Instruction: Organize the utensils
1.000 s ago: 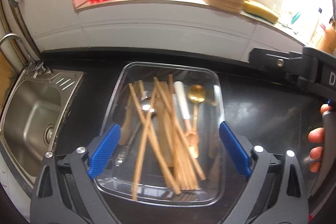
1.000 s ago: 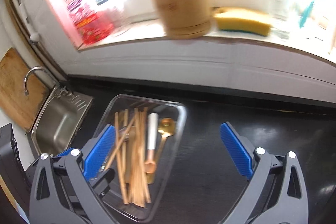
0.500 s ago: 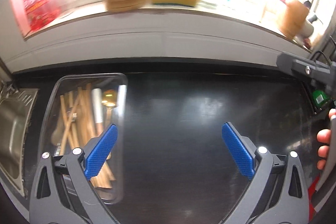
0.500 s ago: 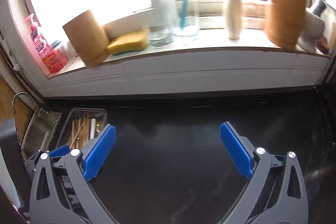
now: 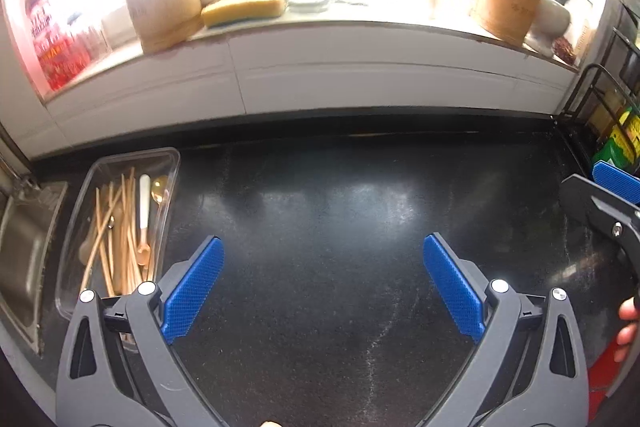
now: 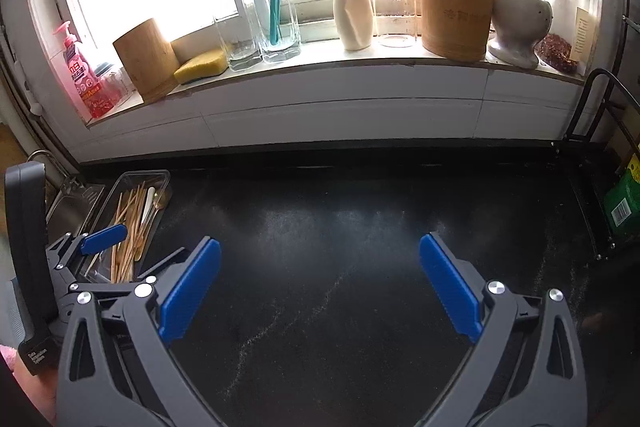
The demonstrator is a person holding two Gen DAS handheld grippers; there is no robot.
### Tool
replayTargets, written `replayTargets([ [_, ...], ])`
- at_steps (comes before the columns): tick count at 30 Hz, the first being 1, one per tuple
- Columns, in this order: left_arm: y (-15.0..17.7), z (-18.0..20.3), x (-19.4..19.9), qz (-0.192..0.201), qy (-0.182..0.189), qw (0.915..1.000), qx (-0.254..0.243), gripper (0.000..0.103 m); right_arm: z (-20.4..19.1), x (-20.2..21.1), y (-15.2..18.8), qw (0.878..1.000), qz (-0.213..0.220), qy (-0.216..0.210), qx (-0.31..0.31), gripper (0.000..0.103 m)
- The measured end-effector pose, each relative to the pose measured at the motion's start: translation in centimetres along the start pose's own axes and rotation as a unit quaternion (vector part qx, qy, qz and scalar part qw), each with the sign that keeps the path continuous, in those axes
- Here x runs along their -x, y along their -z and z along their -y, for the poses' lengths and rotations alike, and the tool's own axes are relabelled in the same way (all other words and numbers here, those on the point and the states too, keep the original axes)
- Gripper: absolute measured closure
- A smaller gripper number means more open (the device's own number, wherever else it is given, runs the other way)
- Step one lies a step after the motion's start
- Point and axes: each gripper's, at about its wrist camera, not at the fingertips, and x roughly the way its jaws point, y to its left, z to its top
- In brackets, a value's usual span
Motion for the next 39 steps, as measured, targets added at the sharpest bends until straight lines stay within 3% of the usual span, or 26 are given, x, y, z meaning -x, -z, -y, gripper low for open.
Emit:
replayTargets([
  [5,1.3,1.6,2.5,0.025,0.001,0.9997,-0.001,0.006,0.1,1.9,0.5,1.0,0.008,-0.008,0.024,0.007],
  [11,2.5,1.6,3.3,0.014,0.004,0.9994,0.03,0.006,0.2,2.4,1.4,1.0,0.009,0.003,0.022,0.007],
  [17,3.3,0.7,4.2,0.018,-0.005,0.9996,0.021,0.006,-0.1,2.5,2.0,1.0,0.011,0.007,0.0,0.007],
  [25,3.5,-1.2,4.3,0.008,-0.016,0.9998,0.013,0.006,-1.4,3.1,2.1,0.999,0.016,0.018,-0.021,0.007],
  [39,3.7,-3.3,3.4,-0.004,-0.022,0.9992,0.034,0.006,-2.6,1.3,2.4,0.999,-0.013,0.026,-0.025,0.007],
])
